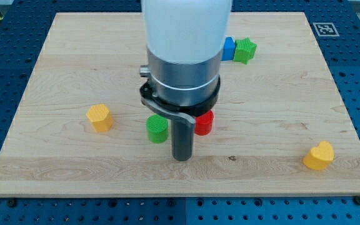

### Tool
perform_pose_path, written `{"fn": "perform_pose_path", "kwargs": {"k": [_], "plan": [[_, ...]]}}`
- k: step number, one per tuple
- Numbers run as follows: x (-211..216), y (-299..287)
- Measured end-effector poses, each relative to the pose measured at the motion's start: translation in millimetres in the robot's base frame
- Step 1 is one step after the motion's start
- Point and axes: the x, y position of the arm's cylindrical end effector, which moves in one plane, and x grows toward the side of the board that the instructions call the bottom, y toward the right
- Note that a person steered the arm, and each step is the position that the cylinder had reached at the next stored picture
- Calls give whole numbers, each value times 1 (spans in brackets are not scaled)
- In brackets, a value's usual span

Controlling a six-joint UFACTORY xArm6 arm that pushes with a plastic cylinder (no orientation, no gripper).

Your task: Push green circle to center

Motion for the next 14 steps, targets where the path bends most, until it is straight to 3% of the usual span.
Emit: {"fn": "perform_pose_path", "kwargs": {"k": [14], "plan": [[-32, -29]]}}
